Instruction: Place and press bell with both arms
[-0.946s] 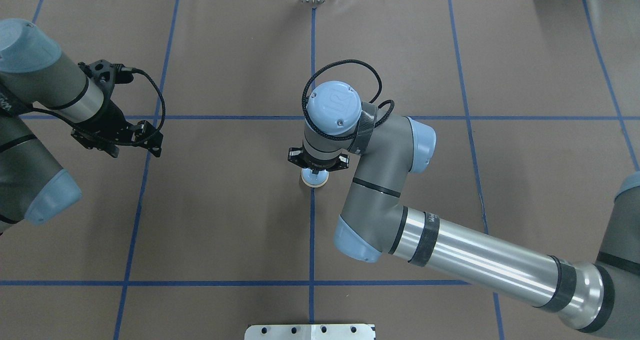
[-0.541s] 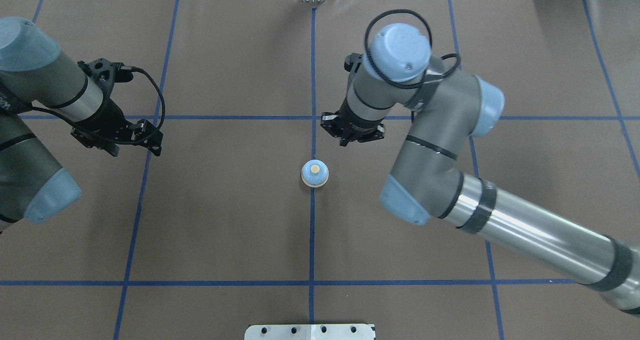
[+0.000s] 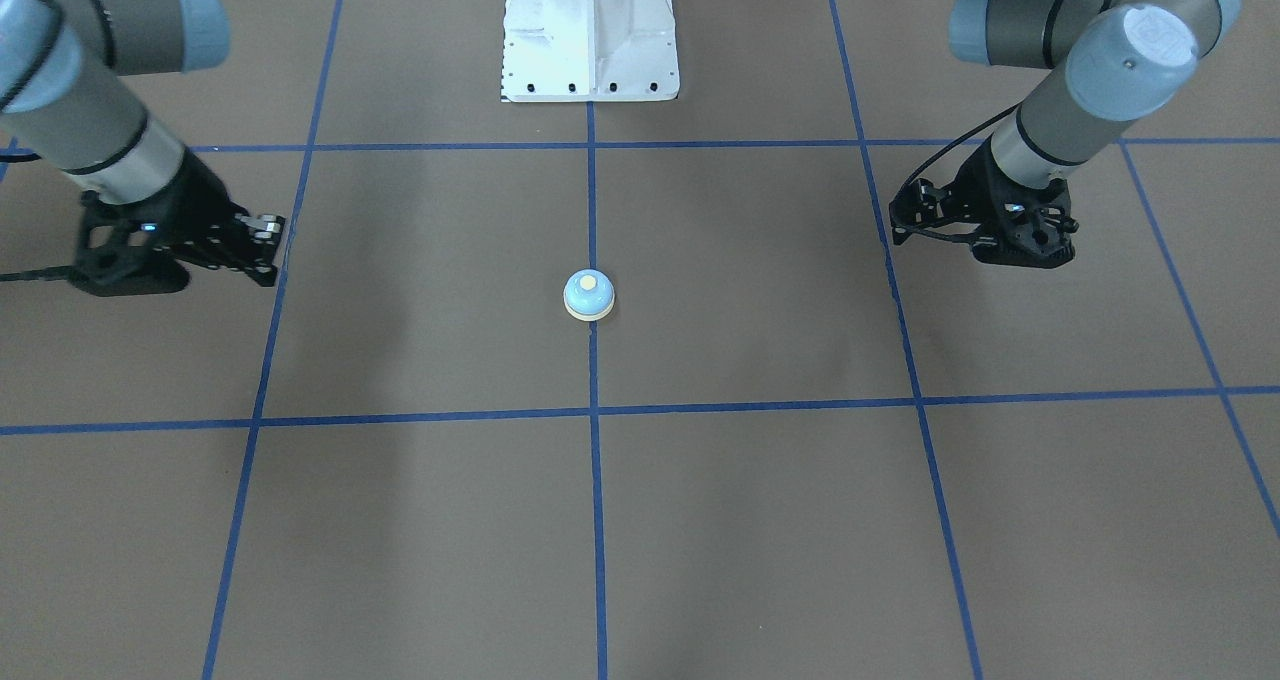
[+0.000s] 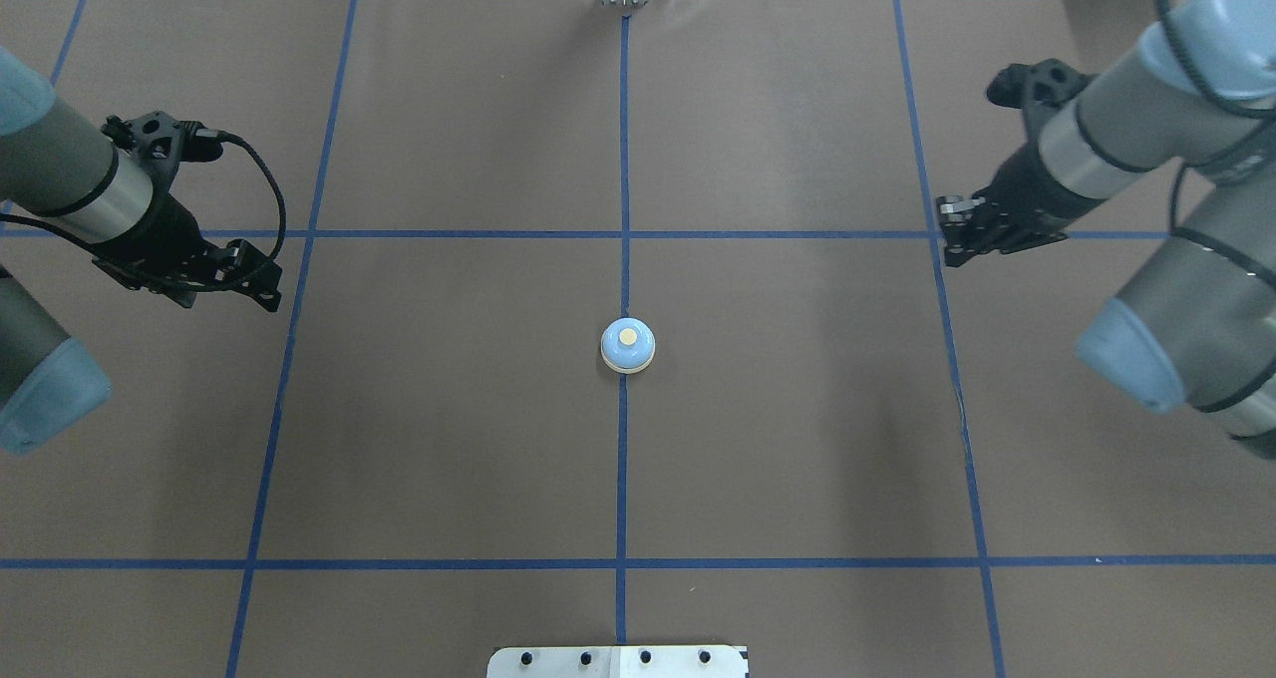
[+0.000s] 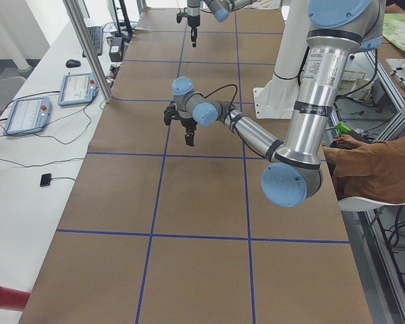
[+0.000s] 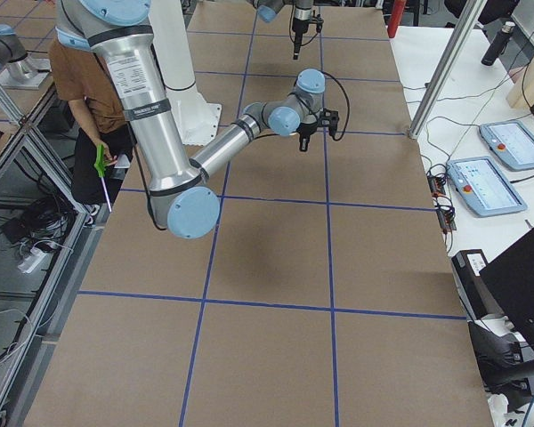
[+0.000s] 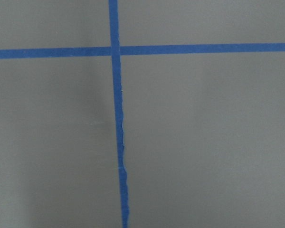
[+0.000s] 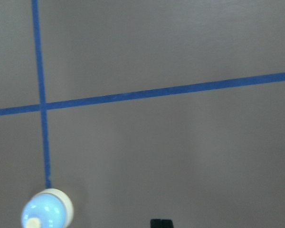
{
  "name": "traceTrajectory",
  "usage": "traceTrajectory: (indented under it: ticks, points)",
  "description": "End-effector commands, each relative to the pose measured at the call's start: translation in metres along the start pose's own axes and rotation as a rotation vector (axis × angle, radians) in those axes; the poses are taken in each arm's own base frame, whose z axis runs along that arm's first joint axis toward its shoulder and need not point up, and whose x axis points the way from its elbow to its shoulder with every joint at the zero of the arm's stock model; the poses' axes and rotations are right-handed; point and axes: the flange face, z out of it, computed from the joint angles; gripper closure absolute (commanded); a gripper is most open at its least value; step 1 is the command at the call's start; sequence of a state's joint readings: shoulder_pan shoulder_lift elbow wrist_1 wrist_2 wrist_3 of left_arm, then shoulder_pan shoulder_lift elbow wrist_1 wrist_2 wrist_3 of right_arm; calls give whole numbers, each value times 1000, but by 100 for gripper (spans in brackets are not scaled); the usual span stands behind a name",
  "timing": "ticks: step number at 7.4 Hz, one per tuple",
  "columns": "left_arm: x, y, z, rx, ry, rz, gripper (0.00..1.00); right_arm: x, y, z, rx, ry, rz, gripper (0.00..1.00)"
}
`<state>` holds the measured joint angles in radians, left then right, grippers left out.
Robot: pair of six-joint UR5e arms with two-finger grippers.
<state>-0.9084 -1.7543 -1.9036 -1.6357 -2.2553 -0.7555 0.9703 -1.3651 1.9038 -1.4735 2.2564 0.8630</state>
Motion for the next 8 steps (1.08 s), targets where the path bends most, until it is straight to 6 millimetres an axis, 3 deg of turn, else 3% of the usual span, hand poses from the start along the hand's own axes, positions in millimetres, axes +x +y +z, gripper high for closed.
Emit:
traceTrajectory:
  ticks: [1, 3, 5, 6, 7, 8]
  points:
    - [-77, 30, -28, 21, -36, 59, 1, 171, 11, -49, 13, 39, -109, 100]
    - [-175, 63, -60, 48, -96, 125, 1, 271, 30, -73, 34, 75, -126, 92]
    - [-261, 91, -82, 62, -141, 157, 1, 320, 40, -76, 32, 95, -118, 75]
    - [-292, 97, -89, 73, -154, 149, 1, 347, 42, -82, 40, 100, -134, 73]
    - [-321, 99, -92, 73, -164, 143, 1, 354, 45, -83, 28, 103, -137, 70]
    - [-343, 102, -92, 71, -169, 128, 1, 358, 46, -86, 27, 105, -134, 37]
